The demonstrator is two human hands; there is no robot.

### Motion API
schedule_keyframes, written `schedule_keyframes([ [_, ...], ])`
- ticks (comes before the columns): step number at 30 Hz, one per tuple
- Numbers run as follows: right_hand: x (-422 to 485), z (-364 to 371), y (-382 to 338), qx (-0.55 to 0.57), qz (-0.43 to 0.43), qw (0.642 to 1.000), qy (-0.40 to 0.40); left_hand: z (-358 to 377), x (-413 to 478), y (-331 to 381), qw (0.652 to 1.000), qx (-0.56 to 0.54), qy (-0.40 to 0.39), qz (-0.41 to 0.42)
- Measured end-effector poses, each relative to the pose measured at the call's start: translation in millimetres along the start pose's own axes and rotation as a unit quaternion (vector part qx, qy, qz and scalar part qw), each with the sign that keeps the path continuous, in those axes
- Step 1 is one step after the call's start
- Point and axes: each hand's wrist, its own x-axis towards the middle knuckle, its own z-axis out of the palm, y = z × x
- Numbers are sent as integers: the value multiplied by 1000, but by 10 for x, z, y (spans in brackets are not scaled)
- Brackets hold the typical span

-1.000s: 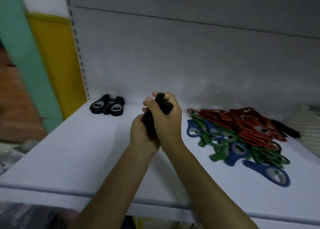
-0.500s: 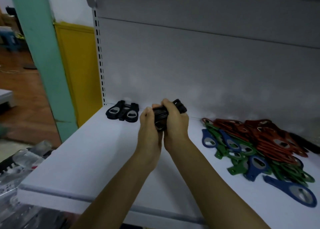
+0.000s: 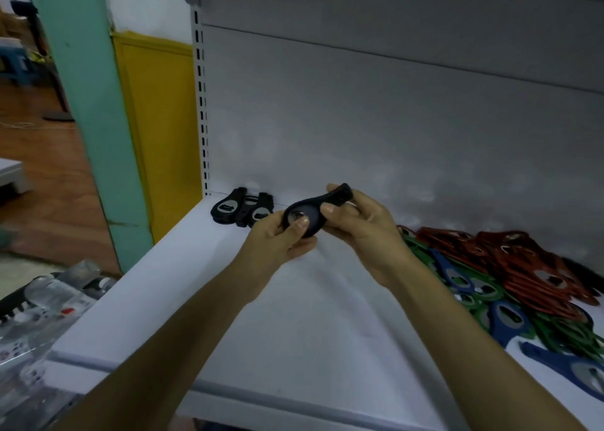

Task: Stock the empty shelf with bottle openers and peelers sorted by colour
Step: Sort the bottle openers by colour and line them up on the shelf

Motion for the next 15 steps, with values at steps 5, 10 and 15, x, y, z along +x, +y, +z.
schedule_keyframes([
  [5, 78, -110, -72, -26, 5, 1000, 8, -157, 145, 4, 998, 45, -35, -22],
  [10, 259, -45, -90, -73, -10, 997, 35, -270, 351, -14, 980, 191, 18, 44],
  [15, 588, 35, 155, -198, -70, 974, 90, -622, 424, -155, 802, 553, 115, 192],
])
